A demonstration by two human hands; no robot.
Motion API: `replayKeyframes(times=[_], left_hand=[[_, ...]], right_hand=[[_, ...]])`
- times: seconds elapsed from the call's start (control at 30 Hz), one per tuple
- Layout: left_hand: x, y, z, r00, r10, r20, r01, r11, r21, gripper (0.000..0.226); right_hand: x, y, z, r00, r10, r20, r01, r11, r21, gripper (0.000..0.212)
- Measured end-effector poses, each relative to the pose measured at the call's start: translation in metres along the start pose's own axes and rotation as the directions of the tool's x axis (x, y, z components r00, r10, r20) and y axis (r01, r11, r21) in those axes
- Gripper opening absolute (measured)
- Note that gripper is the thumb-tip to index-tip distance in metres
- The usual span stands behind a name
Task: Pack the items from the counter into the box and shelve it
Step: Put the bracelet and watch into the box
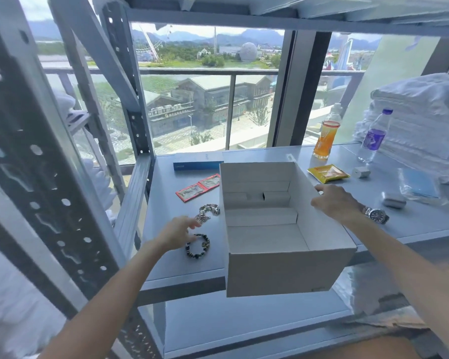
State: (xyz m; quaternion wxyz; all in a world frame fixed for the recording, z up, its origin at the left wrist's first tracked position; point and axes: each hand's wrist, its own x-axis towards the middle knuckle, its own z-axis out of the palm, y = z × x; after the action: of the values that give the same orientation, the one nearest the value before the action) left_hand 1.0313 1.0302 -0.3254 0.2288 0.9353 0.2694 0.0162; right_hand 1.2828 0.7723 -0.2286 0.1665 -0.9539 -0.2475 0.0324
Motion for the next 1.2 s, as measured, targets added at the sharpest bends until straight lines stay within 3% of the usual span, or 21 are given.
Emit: replayKeyframes(times=[0.1, 0.27, 0.4, 0.6, 0.83, 0.97, 1.13, 1.2], left_hand=[[0.004, -0.002, 0.011, 0.998, -0.049, -0.039, 0.050, 0.998, 0.045, 0.039], [0.012, 0.007, 0.018, 0.991, -0.079, -0.105, 0.089, 0.992, 0.089, 0.011], [0.010, 0.016, 0.013, 0.986, -0.085, -0.141, 0.091, 0.995, 0.038, 0.007], [-0.006, 0.060, -0.048, 0.943, 0.095, -0.319, -0.163, 0.967, -0.194, 0.013], [0.001, 0.136, -0.112, 0.846, 0.243, -0.474, -0.356, 0.920, -0.164, 0.007], [0.031, 0.175, -0.105, 0.851, 0.328, -0.411, -0.404, 0.908, -0.111, 0.012], [0.088, 0.181, -0.062, 0.937, 0.346, -0.050, -0.342, 0.937, 0.069, 0.004], [0.107, 0.183, -0.049, 0.945, 0.326, 0.011, -0.325, 0.936, 0.136, 0.006]], right_hand=[[0.003, 0.004, 0.000, 1.000, -0.029, 0.008, 0.029, 0.999, 0.014, 0.044], [0.009, 0.010, 0.002, 0.998, -0.053, 0.023, 0.053, 0.998, 0.024, 0.041], [0.015, 0.019, -0.004, 0.996, -0.071, 0.052, 0.072, 0.997, -0.012, 0.043], [0.026, 0.036, -0.017, 0.980, -0.156, 0.121, 0.156, 0.988, 0.010, 0.033], [0.037, 0.048, -0.019, 0.963, -0.232, 0.134, 0.227, 0.972, 0.052, 0.019], [0.040, 0.049, -0.015, 0.960, -0.258, 0.105, 0.254, 0.966, 0.051, 0.026], [0.042, 0.048, -0.008, 0.960, -0.276, 0.040, 0.278, 0.960, -0.037, 0.016], [0.042, 0.047, -0.007, 0.961, -0.275, 0.029, 0.276, 0.960, -0.052, 0.016]])
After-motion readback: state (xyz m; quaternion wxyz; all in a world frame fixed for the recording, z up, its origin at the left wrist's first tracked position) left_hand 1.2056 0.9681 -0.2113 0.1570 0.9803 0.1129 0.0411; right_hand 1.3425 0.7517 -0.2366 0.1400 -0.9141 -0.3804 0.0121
